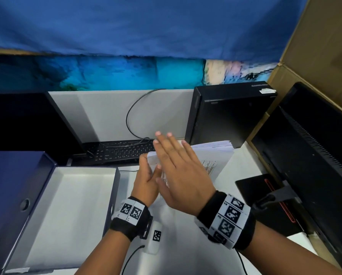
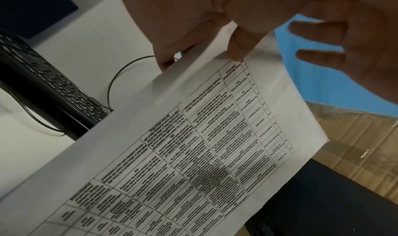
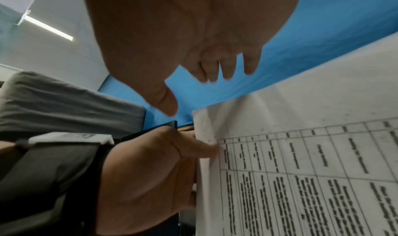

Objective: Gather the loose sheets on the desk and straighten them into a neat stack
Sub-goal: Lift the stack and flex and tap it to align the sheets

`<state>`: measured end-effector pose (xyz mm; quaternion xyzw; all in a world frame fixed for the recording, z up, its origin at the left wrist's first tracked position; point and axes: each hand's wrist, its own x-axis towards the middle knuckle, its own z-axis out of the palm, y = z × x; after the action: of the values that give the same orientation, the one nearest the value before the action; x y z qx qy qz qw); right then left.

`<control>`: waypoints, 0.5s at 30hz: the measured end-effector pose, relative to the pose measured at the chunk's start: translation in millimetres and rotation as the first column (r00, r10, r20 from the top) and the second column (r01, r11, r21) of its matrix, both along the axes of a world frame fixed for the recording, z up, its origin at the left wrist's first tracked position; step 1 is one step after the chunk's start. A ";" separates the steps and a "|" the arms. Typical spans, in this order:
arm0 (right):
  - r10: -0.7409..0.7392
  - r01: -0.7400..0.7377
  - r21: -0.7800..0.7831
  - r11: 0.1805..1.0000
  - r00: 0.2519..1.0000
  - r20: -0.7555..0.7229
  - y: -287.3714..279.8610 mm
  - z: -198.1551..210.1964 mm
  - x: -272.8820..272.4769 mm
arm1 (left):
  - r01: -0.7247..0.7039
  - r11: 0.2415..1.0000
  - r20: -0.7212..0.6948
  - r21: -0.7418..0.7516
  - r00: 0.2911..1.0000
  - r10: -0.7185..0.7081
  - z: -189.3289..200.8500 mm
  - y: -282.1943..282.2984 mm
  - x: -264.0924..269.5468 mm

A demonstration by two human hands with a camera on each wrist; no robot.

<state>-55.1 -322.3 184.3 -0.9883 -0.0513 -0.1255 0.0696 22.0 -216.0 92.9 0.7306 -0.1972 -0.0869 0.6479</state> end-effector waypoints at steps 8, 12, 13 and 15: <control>0.003 -0.006 -0.065 0.998 0.999 -0.039 -6.6 -7.9 -1.4 | -0.013 0.999 -0.082 -0.044 0.997 0.009 6.8 2.4 -2.6; -0.110 0.108 -0.049 0.993 0.993 -0.039 -26.5 -7.6 -5.4 | -0.030 0.999 -0.075 -0.017 0.997 0.029 5.7 1.8 1.4; -0.119 0.115 -0.076 0.990 0.992 -0.044 -30.9 -7.8 -6.5 | -0.024 1.000 -0.076 -0.015 0.997 0.023 5.5 1.5 1.5; -0.165 0.163 -0.056 0.985 0.986 -0.027 -43.2 -6.7 -9.9 | -0.009 1.000 -0.081 -0.013 0.997 0.007 5.3 2.7 0.3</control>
<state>-65.0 -365.5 177.6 -0.9926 0.0281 -0.1136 0.0331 22.3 -213.3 98.2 0.7231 -0.1683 -0.1126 0.6604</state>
